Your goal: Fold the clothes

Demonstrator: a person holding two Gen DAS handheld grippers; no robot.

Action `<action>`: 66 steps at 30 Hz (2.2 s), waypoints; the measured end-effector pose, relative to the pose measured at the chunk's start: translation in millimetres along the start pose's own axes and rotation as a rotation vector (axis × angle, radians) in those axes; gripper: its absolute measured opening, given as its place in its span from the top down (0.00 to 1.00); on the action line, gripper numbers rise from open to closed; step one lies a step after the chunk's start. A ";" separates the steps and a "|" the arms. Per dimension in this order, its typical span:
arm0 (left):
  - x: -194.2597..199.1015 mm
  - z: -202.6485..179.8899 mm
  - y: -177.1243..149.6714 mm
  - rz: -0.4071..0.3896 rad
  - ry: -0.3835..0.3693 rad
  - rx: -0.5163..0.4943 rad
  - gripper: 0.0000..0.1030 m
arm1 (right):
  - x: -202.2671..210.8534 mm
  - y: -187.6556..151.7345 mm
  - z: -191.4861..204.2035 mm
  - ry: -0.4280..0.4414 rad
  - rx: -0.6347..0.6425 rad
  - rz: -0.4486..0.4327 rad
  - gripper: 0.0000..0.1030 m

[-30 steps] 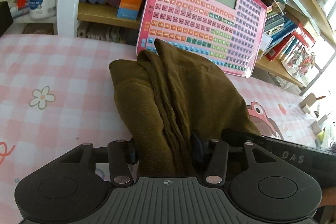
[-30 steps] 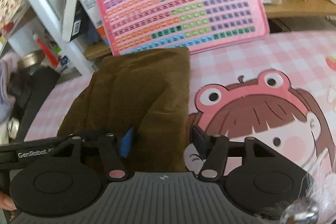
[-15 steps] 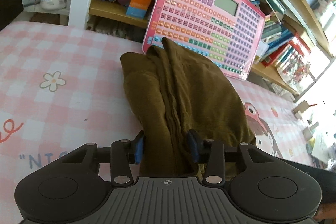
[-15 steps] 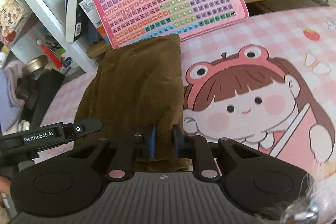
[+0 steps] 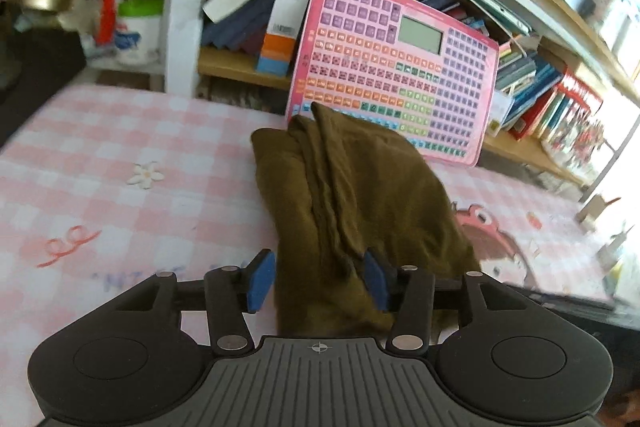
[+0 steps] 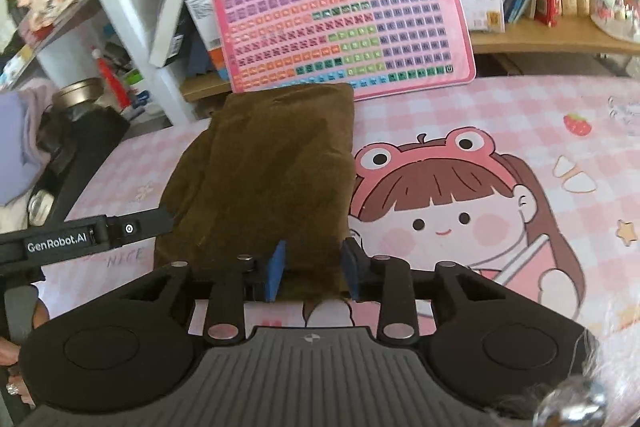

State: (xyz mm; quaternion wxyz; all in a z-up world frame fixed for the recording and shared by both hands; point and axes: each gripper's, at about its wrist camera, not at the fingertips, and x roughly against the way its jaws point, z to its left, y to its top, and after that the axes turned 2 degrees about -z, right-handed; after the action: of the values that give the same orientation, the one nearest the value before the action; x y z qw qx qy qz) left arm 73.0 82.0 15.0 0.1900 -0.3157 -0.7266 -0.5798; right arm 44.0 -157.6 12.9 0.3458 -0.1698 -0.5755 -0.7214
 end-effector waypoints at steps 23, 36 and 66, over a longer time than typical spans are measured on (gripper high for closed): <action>60.7 -62.8 -67.7 0.002 0.149 -0.014 0.20 | 61.1 -45.8 -9.8 -0.091 0.089 -0.002 0.19; 62.9 -69.9 -70.6 -0.007 0.180 -0.025 0.14 | 68.2 -46.1 -21.0 -0.107 0.073 -0.011 0.18; 67.3 -71.1 -73.2 -0.028 0.207 -0.044 0.02 | 68.4 -45.2 -19.4 -0.108 0.068 -0.005 0.18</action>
State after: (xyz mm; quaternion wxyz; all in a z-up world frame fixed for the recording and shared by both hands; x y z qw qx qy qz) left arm -32.1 20.2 23.4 0.2491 -0.2482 -0.6944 -0.6278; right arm -32.5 -192.3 19.2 0.3180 -0.1949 -0.6180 -0.6921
